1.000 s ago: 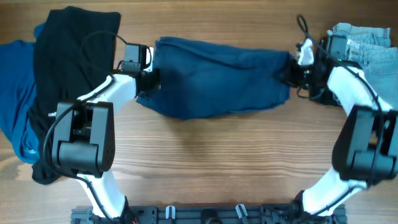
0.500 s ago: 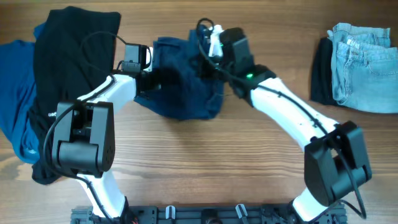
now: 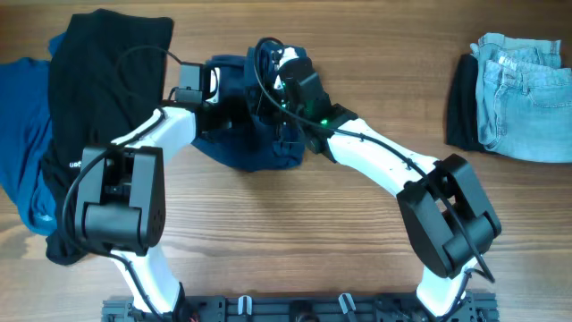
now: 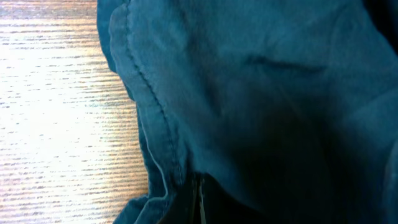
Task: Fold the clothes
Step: 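Carry the right end of the shorts leftward over the left end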
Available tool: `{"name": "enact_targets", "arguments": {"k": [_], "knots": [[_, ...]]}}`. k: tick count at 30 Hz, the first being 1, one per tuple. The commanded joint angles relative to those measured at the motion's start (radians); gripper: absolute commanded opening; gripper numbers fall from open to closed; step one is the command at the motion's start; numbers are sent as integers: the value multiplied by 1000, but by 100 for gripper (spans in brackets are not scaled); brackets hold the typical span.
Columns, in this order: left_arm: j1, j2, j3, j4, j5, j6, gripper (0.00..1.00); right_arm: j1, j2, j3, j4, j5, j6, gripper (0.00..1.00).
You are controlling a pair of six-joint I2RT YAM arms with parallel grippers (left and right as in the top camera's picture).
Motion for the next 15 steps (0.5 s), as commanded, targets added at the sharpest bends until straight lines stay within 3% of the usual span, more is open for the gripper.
{"name": "enact_targets", "arguments": {"k": [1, 3, 5, 9, 15], "knots": [[25, -14, -37, -83, -102, -53, 4, 5, 15, 8, 10, 3, 25, 4], [51, -84, -37, -111, -101, -55, 9, 3, 15, 8, 12, -3, 24, 4], [72, -153, -37, -135, -101, -55, 26, 3, 15, 8, 11, -3, 24, 4], [121, -282, -37, -173, -102, -56, 44, 3, 15, 8, 12, -3, 25, 4], [160, -407, -37, -186, -105, -56, 46, 23, 15, 8, 37, -22, 6, 4]]}}
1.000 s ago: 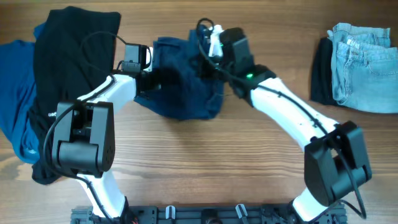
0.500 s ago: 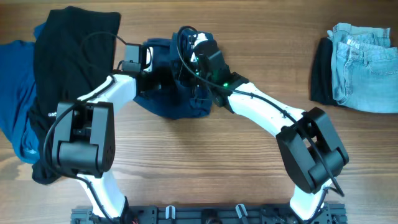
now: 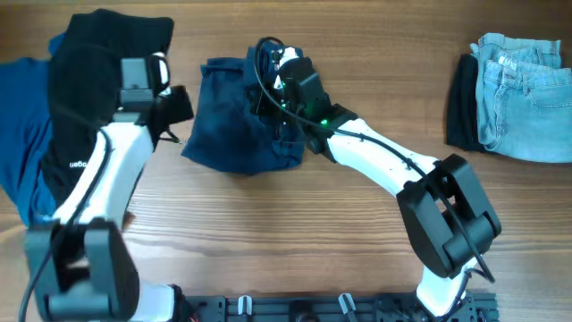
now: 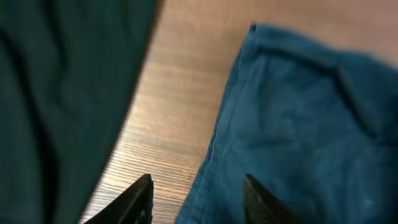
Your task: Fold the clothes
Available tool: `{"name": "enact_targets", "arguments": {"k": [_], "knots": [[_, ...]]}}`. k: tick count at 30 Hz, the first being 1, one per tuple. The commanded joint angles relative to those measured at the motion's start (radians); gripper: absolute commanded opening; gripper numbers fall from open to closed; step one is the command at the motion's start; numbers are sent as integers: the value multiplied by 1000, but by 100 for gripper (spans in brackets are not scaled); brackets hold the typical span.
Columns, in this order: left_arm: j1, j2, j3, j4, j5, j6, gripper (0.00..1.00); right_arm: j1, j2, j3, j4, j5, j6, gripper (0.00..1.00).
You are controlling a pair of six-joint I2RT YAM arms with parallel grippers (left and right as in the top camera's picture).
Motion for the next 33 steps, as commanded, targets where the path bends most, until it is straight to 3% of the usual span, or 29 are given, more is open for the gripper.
{"name": "enact_targets", "arguments": {"k": [1, 2, 4, 6, 7, 8, 17, 27, 29, 30, 32, 33], "knots": [[23, -61, 0, 0, -13, -3, 47, 32, 15, 8, 48, -30, -32, 4], [32, -69, 0, 3, -13, -3, 50, 45, 15, 8, 64, -34, -40, 8], [50, -79, 0, 3, -13, -3, 50, 63, 15, 8, 89, -45, -77, 26], [70, -80, 0, 0, -13, -3, 50, 79, 15, 8, 114, -67, -139, 63], [79, -80, 0, -2, -13, -3, 50, 87, 15, 8, 121, -80, -170, 87], [87, -80, 0, -4, -13, -3, 49, 93, 15, 8, 121, -82, -177, 100], [93, -80, 0, -5, -14, -2, 44, 38, -26, 20, 177, -240, -195, 99], [93, -80, 0, -8, -13, -2, 41, -141, -84, 21, -257, -138, -442, 99], [93, -80, 0, -9, -13, -2, 41, -138, -83, 21, -286, -138, -476, 86], [93, -80, 0, -9, -13, -2, 41, -135, -83, 21, -288, -138, -480, 73], [93, -80, 0, -9, -13, -2, 40, -125, -83, 21, -285, -129, -478, 42], [93, -80, 0, -11, -13, -2, 40, -121, -83, 21, -282, -127, -475, 22]]}}
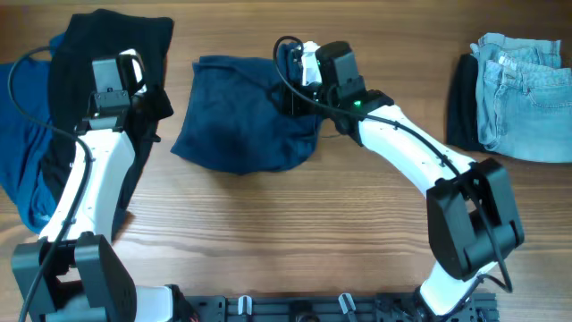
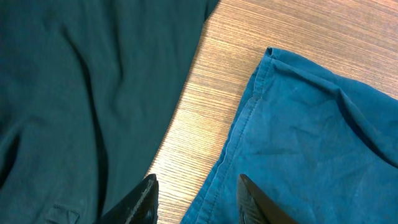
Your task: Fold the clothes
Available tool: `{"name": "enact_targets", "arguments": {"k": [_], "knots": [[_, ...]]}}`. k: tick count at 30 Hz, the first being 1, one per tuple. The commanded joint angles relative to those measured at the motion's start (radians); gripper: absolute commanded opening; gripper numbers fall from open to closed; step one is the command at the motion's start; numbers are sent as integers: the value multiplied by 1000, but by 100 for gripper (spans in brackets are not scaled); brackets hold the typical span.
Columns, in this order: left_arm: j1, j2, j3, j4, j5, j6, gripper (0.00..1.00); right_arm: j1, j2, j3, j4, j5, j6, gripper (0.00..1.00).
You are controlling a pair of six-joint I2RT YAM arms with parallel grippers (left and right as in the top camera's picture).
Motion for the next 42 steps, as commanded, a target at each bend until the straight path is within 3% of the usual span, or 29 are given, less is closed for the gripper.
{"name": "enact_targets", "arguments": {"k": [1, 5, 9, 13, 19, 25, 32, 42], "knots": [[3, -25, 0, -3, -6, -2, 40, 29, -18, 4, 11, 16, -14, 8], [3, -25, 0, -2, -6, -2, 36, 85, -18, 4, 100, 25, 58, 4], [3, -25, 0, -2, -6, -2, 33, 204, -2, 4, 202, 164, 122, 4], [3, -26, 0, -7, -6, -2, 24, 315, 66, 4, 320, 303, 182, 4], [3, -31, 0, -29, -6, -2, 23, 397, 200, 4, 561, 411, 239, 4], [3, -31, 0, -52, -6, 1, 22, 322, 123, 4, 458, 388, 246, 4], [3, -30, -1, -94, -2, 1, 18, 82, -122, 4, 86, 166, 137, 4], [-18, 6, -3, -104, 33, 1, 7, -255, -166, 4, -299, -143, 6, 4]]}}
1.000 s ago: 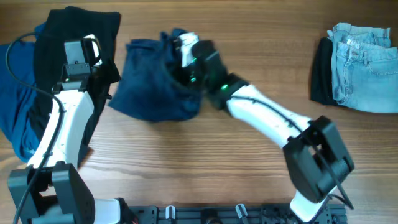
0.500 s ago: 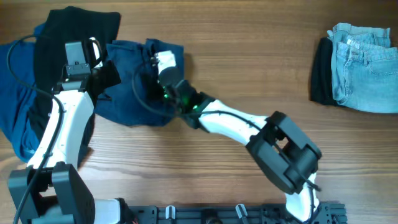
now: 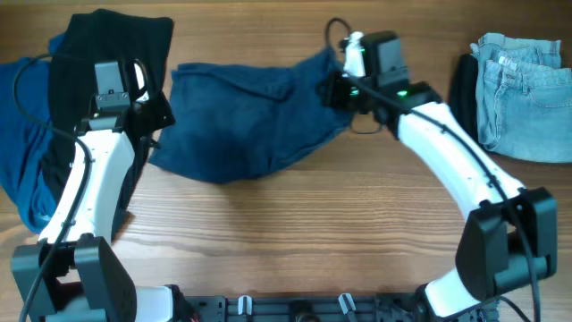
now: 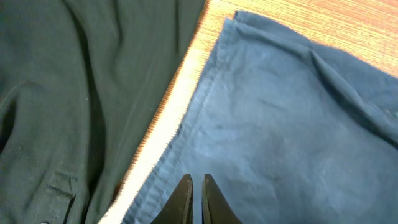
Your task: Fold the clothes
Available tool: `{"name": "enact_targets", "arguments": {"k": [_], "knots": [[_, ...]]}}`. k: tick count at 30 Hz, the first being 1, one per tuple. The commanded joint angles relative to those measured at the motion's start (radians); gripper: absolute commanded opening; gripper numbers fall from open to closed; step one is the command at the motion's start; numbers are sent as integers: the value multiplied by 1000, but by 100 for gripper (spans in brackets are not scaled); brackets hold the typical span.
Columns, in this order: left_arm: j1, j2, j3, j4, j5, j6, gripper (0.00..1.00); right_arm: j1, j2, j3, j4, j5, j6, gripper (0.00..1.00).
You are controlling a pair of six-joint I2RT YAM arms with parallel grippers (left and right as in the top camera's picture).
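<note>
A dark blue garment lies stretched across the back middle of the table. My left gripper is at its left edge. In the left wrist view the fingertips are pressed together just inside the hem of the blue garment, so the left gripper is shut on the cloth. My right gripper holds the bunched right end of the garment, slightly lifted; its jaws are hidden by the cloth.
A black garment lies over a brighter blue one at the far left, right beside the left arm. Folded light jeans on a black folded piece sit at the far right. A thin strip of bare wood separates the black and blue cloth.
My right gripper has moved right with the garment's end, so the cloth is stretched wide. My left gripper, open beside the hem before, is shut on the left edge.
Both grippers were at the crumpled blue garment in the back middle. Then the left arm stood away at the left, open by the black garment, while the right kept its hold. The right end moved right in two stages, and the garment now lies spread between both grippers.
</note>
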Motion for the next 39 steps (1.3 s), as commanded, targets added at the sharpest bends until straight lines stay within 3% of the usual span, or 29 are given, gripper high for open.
{"name": "enact_targets", "arguments": {"k": [1, 11, 18, 24, 27, 39], "knots": [[-26, 26, -2, -2, 24, 1, 6, -107, -18, 2, -48, -139, -92, 4], [-140, 218, -2, 27, 40, 1, 4, -284, -18, 2, -191, -160, -224, 4], [-193, 302, -2, 65, 72, 2, 4, -308, -18, 2, -215, -167, -264, 4], [-177, 304, -2, 98, 385, 142, 4, -308, -18, 2, -217, -166, -287, 5], [-176, 324, -2, 99, 376, 189, 4, -308, -18, 2, -220, -163, -290, 4], [-167, 425, -3, 99, 318, 185, 4, -283, -18, 58, -274, -172, -312, 4]]}}
